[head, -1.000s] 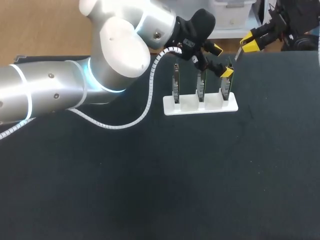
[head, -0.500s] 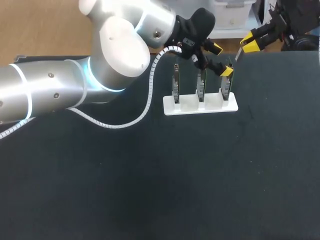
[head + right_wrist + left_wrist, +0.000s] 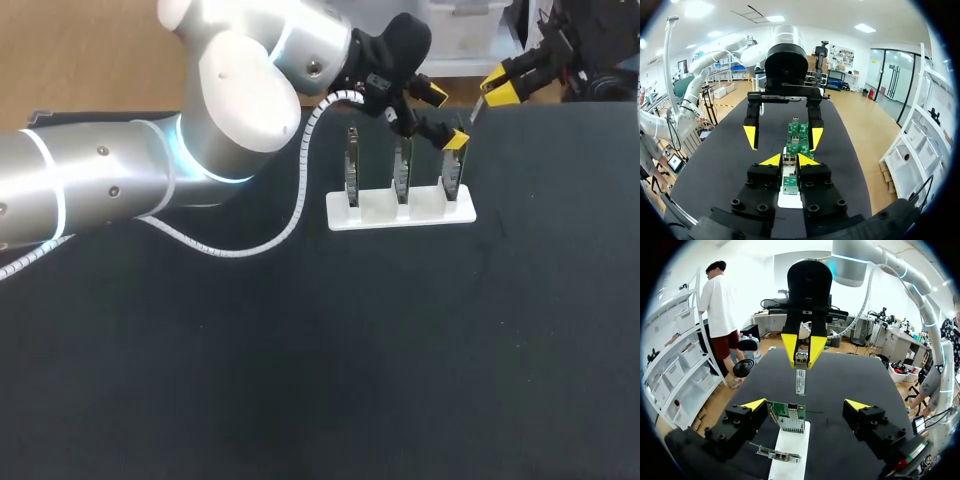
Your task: Pick up the optical module with the left hand, and insert it into the network port with the right hand.
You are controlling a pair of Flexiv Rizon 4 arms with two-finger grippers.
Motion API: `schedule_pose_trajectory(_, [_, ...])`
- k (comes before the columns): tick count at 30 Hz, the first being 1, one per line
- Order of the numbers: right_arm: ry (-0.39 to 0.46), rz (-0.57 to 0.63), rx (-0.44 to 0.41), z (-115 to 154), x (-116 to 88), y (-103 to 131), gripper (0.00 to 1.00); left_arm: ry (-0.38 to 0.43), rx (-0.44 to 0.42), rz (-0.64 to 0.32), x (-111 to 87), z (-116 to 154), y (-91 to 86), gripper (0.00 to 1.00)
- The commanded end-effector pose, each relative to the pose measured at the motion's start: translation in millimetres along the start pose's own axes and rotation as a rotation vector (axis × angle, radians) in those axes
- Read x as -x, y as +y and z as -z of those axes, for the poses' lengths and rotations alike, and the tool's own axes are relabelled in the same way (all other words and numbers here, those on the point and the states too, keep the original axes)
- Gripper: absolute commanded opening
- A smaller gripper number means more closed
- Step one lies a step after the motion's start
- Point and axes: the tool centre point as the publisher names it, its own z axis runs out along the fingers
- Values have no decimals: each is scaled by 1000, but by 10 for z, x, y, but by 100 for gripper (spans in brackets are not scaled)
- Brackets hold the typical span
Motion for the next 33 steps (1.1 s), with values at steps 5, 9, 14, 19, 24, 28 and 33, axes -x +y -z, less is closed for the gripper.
schedule_pose_trajectory(5, [2, -1, 0, -15, -3, 31, 0, 1, -2, -1, 0, 0, 5, 100])
schedule_pose_trajectory(9, [6, 0, 7, -20, -6, 34, 0, 1, -2, -1, 0, 0, 5, 100])
schedule_pose_trajectory(14, [8, 1, 13, -27, -8, 32, 0, 1, -2, -1, 0, 0, 5, 100])
schedule_pose_trajectory(19, [9, 6, 16, -34, 9, 18, 0, 1, -2, -1, 0, 0, 5, 100])
schedule_pose_trajectory(24, [17, 8, 18, -31, 15, 10, 0, 1, -2, -1, 0, 0, 5, 100])
schedule_pose_trajectory(28, [19, 5, 15, -26, 15, 8, 0, 1, -2, -1, 0, 0, 5, 100])
schedule_pose_trajectory(33, [24, 6, 13, -24, 21, 1, 0, 1, -2, -1, 0, 0, 5, 100])
